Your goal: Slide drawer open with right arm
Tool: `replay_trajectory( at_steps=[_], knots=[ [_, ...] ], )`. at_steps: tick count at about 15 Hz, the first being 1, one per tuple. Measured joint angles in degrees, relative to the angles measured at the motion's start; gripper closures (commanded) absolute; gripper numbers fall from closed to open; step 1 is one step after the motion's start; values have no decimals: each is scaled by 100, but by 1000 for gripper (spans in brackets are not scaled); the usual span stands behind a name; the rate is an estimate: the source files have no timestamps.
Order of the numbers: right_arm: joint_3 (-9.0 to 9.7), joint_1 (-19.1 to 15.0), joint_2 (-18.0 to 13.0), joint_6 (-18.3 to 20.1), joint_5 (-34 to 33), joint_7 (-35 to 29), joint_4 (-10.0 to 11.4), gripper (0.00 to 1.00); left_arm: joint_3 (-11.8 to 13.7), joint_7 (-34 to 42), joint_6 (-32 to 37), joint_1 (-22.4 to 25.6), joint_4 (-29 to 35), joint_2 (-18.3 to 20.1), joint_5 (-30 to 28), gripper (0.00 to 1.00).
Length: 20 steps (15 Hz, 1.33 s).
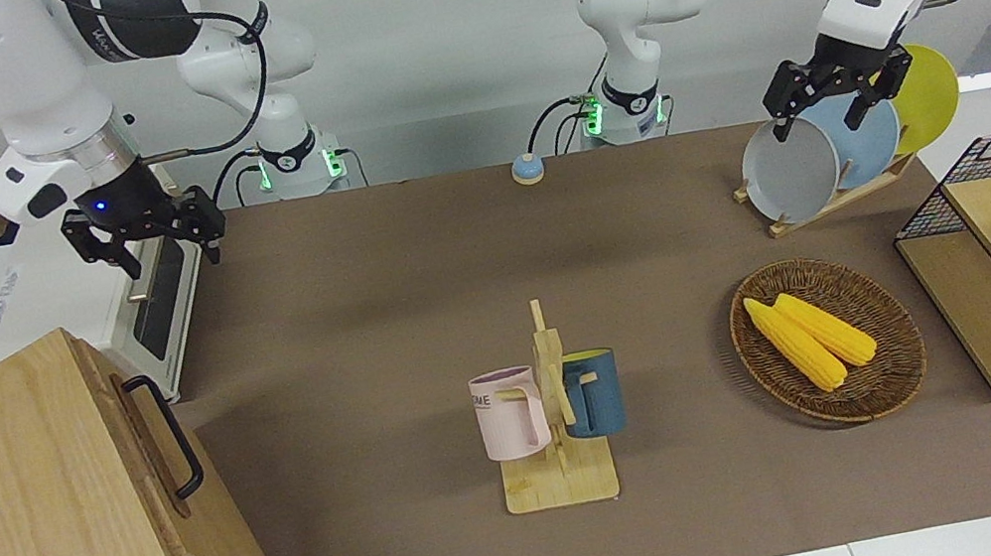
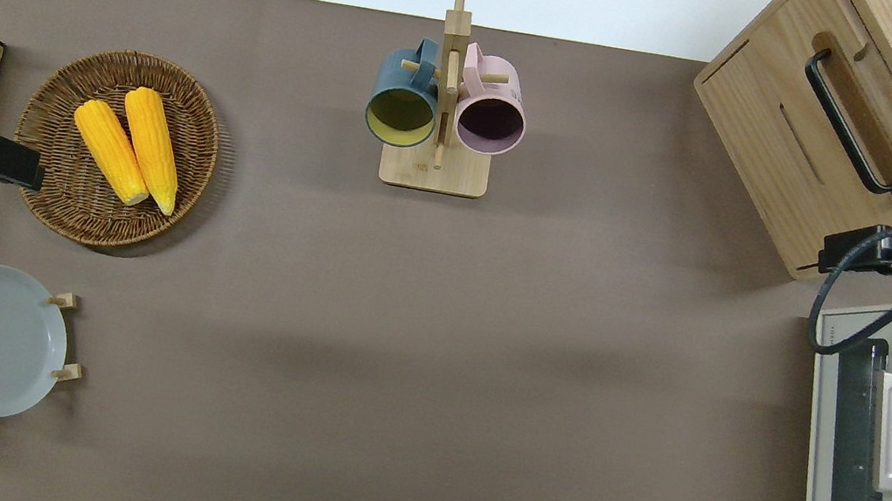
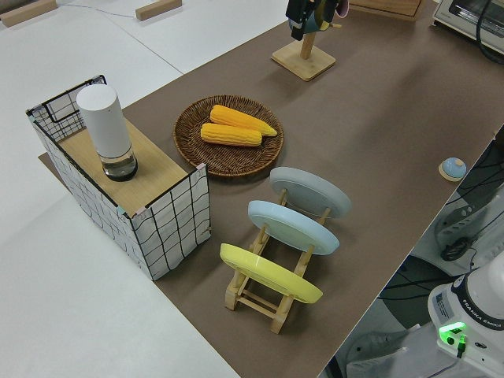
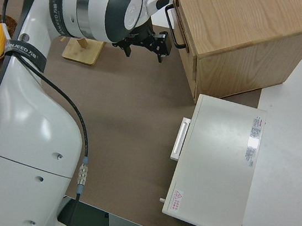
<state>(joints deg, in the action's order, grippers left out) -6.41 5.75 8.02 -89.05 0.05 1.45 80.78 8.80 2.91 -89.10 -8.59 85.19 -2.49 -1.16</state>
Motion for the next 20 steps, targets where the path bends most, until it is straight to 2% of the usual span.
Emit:
replay_trajectory(
  at_steps=[13,20],
  knots=[
    [-35,-69,0,0,-19,2,-31,11,0,0,0,0,0,0,0,2],
    [-14,-46,0,4,-512,2,-31,11,0,0,0,0,0,0,0,5]
  ],
)
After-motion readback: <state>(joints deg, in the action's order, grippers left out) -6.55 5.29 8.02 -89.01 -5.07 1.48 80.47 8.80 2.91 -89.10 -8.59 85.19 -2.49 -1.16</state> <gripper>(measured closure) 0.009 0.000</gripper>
